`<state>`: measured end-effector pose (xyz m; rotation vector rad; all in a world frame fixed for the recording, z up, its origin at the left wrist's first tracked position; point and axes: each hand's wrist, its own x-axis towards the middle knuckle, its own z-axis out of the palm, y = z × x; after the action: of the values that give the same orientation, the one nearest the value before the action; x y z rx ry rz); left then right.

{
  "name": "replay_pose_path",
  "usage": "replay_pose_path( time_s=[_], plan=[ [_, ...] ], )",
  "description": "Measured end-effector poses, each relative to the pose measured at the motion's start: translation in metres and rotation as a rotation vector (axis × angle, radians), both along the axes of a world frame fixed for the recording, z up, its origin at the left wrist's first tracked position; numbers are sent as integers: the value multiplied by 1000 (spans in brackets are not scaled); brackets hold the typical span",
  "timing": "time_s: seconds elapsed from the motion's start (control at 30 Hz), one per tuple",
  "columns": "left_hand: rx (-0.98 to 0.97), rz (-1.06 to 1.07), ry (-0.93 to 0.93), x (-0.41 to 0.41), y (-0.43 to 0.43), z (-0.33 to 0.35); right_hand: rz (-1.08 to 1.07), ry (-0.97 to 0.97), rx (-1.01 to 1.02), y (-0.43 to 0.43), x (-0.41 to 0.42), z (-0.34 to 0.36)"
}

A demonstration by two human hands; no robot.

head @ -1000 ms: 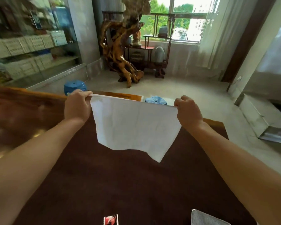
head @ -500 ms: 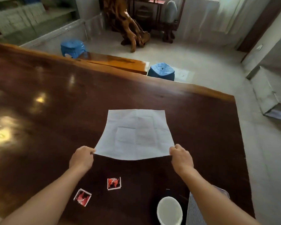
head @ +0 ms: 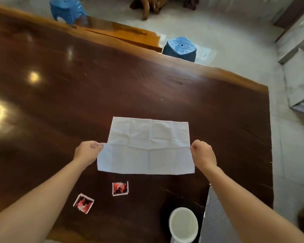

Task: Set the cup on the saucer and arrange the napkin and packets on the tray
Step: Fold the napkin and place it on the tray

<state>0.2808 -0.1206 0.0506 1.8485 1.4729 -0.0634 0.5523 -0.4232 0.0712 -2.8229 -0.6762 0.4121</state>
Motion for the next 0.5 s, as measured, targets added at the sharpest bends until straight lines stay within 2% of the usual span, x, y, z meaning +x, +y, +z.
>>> replay_pose_path(
  time_s=[0.07, 0.2, 0.5],
  plan=[
    [8, 33, -53, 18, 17, -1, -129, 73, 106, 16, 20, -7],
    [40, 54, -93, 55, 48, -12, -213, 165, 167, 43, 59, -25],
    [126, 9, -92, 116, 86, -75, -485, 216, 243, 86, 110, -94]
  ],
)
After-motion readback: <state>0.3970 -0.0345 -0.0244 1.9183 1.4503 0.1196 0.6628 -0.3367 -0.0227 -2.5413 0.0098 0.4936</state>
